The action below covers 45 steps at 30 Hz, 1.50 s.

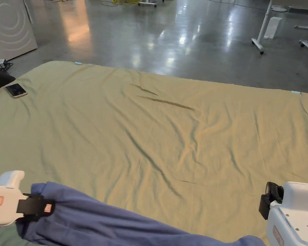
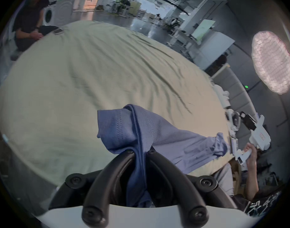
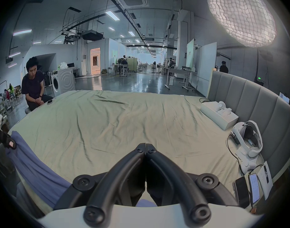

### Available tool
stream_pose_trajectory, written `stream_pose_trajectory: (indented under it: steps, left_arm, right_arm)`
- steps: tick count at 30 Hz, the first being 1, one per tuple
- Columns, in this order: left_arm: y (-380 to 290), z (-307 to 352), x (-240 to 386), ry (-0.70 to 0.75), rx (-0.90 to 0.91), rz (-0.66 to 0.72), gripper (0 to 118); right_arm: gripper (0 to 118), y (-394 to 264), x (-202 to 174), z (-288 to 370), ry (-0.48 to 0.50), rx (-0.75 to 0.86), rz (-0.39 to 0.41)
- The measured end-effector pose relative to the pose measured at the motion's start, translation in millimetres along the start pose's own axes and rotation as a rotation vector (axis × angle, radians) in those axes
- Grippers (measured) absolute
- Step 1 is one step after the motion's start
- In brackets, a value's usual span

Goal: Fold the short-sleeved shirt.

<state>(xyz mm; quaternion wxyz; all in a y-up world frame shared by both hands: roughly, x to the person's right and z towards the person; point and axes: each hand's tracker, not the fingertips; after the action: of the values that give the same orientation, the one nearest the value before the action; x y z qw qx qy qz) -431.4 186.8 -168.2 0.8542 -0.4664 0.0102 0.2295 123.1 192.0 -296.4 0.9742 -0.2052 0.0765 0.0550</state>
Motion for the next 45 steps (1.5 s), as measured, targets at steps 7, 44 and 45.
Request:
stream_pose_trajectory:
  steps: [7, 44, 45]
  left_arm:
    - [-3.6, 12.1, 24.7, 0.074, -0.045, -0.015, 8]
    - [-59.7, -152.8, 200.5, -0.122, -0.262, 0.000, 53]
    - [-56.4, -146.0, 198.3, -0.132, -0.250, -0.009, 53]
  right_arm:
    - [0, 2.1, 1.5, -0.5, 0.009, 0.008, -0.001]
    - [0, -25.2, 37.7, 16.8, -0.042, -0.057, -0.058]
    - [0, -24.9, 37.9, 17.0, -0.042, -0.056, -0.057]
